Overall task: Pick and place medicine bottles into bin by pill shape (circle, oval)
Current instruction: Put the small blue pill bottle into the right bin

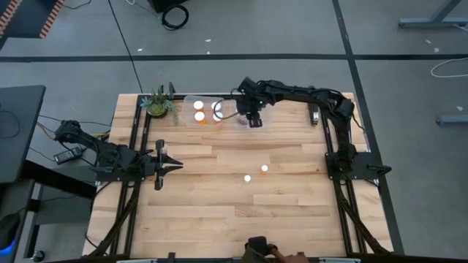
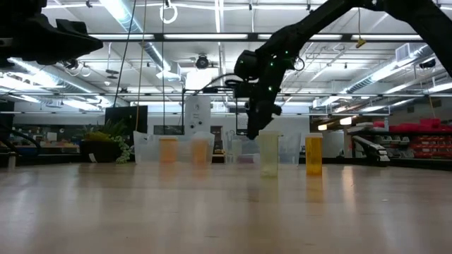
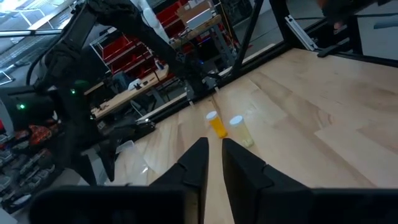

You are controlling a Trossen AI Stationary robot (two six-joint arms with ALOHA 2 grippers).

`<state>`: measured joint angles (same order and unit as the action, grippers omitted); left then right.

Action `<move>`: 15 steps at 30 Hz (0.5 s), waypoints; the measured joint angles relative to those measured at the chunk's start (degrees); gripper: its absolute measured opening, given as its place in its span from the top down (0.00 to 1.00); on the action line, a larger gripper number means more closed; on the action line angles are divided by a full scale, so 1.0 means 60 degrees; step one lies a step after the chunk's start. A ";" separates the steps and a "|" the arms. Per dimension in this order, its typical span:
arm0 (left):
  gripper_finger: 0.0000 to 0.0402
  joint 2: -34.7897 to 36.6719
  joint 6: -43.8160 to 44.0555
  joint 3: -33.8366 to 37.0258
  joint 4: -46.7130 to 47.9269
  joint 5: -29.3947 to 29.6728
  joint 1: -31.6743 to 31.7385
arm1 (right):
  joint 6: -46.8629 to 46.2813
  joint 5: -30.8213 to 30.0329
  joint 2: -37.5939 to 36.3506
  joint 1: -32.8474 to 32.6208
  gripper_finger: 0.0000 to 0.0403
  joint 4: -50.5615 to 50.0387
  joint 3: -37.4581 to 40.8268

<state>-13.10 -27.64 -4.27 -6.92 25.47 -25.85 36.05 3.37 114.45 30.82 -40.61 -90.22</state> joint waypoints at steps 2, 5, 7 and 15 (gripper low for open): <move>0.86 0.0000 0.0000 0.0000 -0.0004 0.0000 0.0004 | -0.0931 0.0445 0.0021 0.0080 0.54 0.0000 0.0001; 0.85 0.0000 0.0000 0.0000 -0.0004 -0.0001 0.0001 | -0.1934 0.0803 0.0165 0.0225 0.54 0.0021 0.0054; 0.85 0.0000 0.0000 0.0000 -0.0004 0.0004 0.0002 | -0.2531 0.0858 0.0176 0.0303 0.54 -0.0015 0.0113; 0.87 0.0000 0.0000 0.0000 -0.0006 -0.0003 0.0003 | -0.4023 0.0871 0.0251 0.0180 0.52 0.0319 0.0108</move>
<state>-13.10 -27.64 -4.27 -6.95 25.46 -25.83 11.92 8.59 115.95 31.90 -38.69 -89.57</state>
